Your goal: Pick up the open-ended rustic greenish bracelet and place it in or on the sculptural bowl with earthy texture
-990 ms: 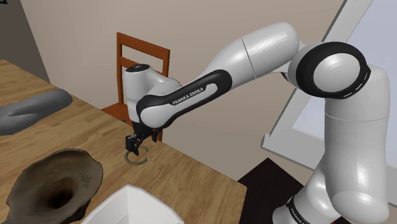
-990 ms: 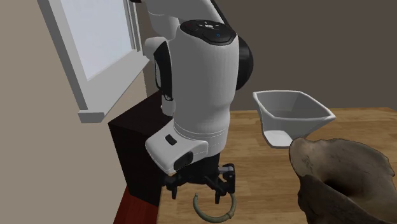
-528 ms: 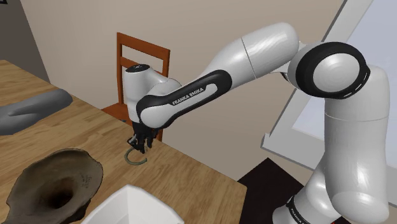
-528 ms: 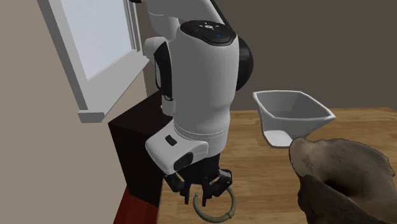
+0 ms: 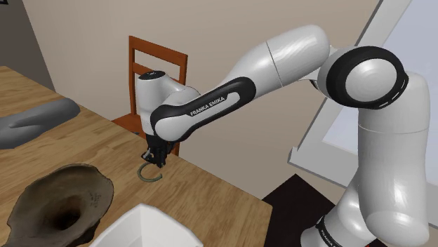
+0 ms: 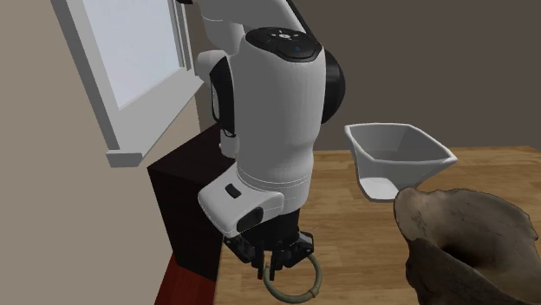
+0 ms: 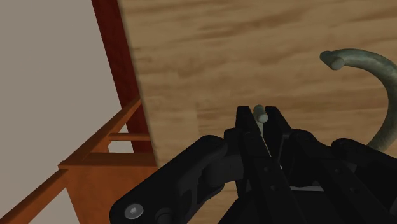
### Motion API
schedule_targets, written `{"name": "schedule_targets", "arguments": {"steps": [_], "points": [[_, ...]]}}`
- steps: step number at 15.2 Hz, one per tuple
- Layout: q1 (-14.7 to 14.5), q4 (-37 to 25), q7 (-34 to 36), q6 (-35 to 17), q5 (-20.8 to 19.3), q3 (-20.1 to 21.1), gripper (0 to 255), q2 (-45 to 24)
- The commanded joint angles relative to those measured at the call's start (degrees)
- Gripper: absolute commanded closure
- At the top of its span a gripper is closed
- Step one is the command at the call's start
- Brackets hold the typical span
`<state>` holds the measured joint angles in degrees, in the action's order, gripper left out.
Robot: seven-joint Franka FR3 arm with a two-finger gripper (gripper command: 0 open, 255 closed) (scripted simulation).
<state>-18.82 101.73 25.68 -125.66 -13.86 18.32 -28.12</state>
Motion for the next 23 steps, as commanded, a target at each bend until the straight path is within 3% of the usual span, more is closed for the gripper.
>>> {"name": "schedule_targets", "arguments": {"steps": [1,23], "points": [[0.1,-0.2,-0.1,0.6,0.2,0.1,255,0.4],[0.9,-7.2,-2.8,14.4,3.6,1.7,255,7.6]]}}
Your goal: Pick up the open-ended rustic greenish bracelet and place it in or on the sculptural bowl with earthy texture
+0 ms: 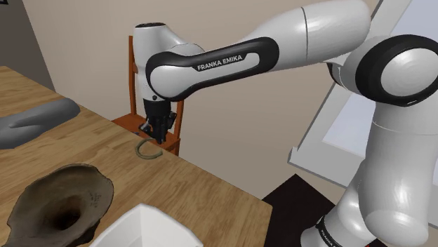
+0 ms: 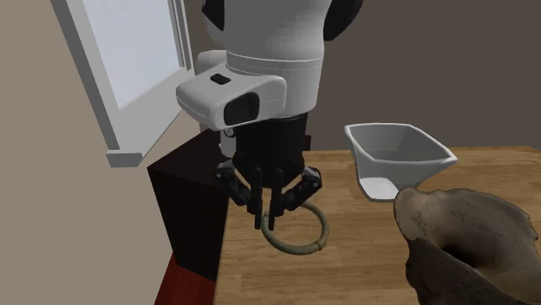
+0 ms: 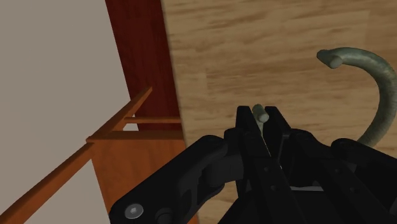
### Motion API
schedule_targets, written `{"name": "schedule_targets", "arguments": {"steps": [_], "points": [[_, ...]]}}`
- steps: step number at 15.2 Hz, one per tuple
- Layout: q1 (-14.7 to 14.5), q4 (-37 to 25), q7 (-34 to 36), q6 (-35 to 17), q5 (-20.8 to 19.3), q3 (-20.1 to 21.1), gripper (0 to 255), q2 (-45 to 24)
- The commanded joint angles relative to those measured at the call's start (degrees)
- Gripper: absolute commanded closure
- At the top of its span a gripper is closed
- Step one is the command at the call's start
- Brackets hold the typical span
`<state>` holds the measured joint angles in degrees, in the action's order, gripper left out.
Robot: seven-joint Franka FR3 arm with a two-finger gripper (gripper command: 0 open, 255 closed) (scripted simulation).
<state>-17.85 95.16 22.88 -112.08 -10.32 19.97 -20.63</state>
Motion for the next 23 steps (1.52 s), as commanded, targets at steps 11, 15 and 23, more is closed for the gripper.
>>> {"name": "schedule_targets", "arguments": {"steps": [11,15,23], "points": [[-0.2,-6.9,-0.9,8.5,1.0,0.4,255,1.8],[-0.4,-9.6,-1.1,11.5,1.1,0.5,255,2.0],[-4.8,-17.4,3.7,16.4,-0.2,2.0,255,-1.4]]}}
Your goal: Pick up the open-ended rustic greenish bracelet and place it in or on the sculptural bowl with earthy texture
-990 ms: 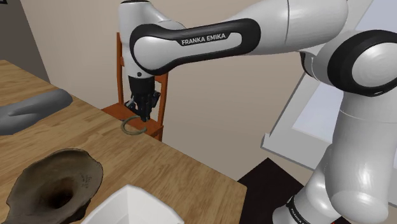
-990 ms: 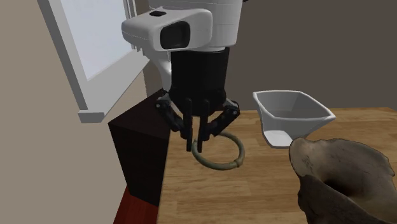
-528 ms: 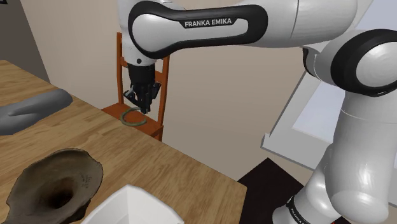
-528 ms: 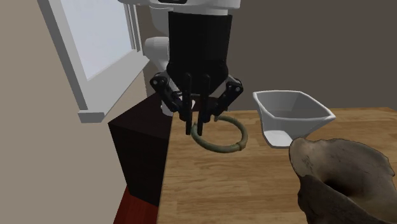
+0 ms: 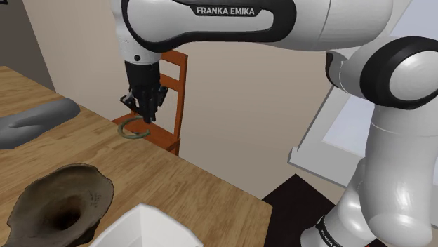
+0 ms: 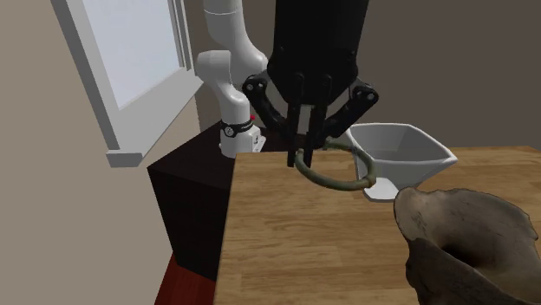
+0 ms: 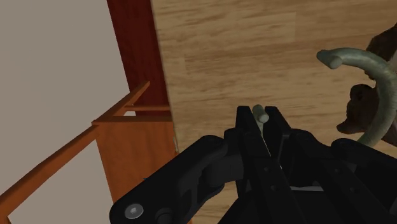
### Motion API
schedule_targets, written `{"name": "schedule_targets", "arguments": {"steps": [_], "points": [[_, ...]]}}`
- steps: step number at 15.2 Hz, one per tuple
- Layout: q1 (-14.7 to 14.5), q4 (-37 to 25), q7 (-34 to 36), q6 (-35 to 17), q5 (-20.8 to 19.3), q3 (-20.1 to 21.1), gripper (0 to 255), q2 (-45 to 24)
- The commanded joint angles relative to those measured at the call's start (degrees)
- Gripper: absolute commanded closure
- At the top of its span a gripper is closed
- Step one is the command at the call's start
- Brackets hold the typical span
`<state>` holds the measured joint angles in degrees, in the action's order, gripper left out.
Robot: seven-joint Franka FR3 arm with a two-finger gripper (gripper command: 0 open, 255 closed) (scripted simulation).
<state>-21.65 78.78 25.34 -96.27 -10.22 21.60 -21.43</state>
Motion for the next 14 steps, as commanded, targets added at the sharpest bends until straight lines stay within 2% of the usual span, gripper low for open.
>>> {"name": "schedule_targets", "arguments": {"steps": [1,5,9,11,12,13,14], "points": [[-2.1,-2.5,2.4,1.2,-0.6,0.6,255,-1.6],[-7.1,-9.9,7.0,4.3,-2.4,1.4,255,-6.5],[-13.1,-20.6,11.1,8.7,-4.6,1.7,255,-13.1],[-16.8,-28.3,12.6,12.0,-5.9,1.5,255,-17.6],[-19.1,-33.6,13.2,14.2,-6.6,1.2,255,-20.6],[-22.0,-41.4,13.4,17.5,-7.5,0.6,255,-24.9],[-21.2,-38.2,13.7,15.7,-7.2,0.8,255,-23.6]]}}
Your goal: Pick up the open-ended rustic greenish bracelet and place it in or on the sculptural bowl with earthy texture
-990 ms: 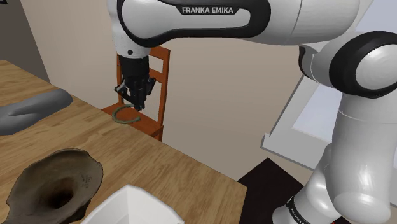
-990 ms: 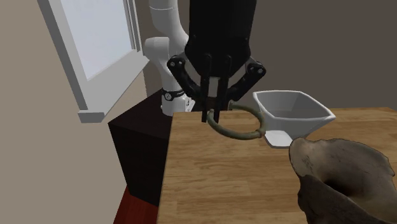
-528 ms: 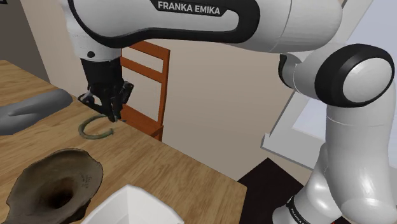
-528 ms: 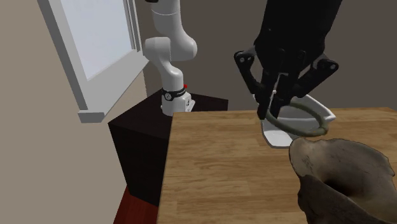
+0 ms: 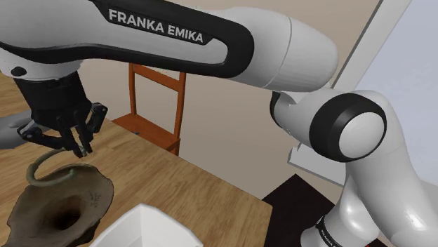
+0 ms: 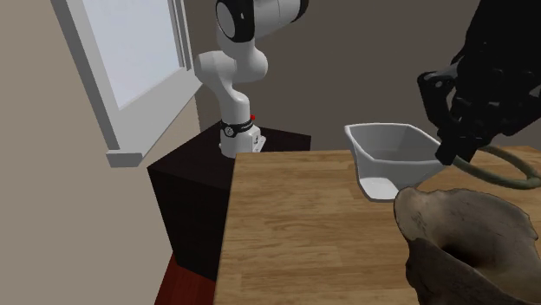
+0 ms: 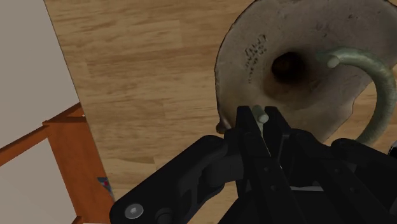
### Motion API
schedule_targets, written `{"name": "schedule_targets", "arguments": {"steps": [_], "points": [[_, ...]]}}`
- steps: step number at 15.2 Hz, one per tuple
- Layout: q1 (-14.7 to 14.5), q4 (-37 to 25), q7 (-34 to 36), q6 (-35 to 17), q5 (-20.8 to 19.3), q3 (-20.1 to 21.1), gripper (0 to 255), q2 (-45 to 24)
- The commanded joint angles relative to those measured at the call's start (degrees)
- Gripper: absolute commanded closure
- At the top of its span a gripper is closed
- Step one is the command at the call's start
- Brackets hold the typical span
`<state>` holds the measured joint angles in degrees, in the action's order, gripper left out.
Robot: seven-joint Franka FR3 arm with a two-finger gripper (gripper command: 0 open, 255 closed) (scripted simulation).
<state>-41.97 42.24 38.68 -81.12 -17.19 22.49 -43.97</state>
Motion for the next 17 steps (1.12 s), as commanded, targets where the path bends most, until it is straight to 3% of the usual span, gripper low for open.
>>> {"name": "schedule_targets", "arguments": {"steps": [1,10,17], "points": [[-0.3,0.9,0.6,-1.0,0.0,0.1,255,-0.1],[2.8,14.8,2.0,-10.7,0.7,0.7,255,3.6],[3.5,18.6,2.3,-13.9,0.7,0.8,255,4.1]]}}
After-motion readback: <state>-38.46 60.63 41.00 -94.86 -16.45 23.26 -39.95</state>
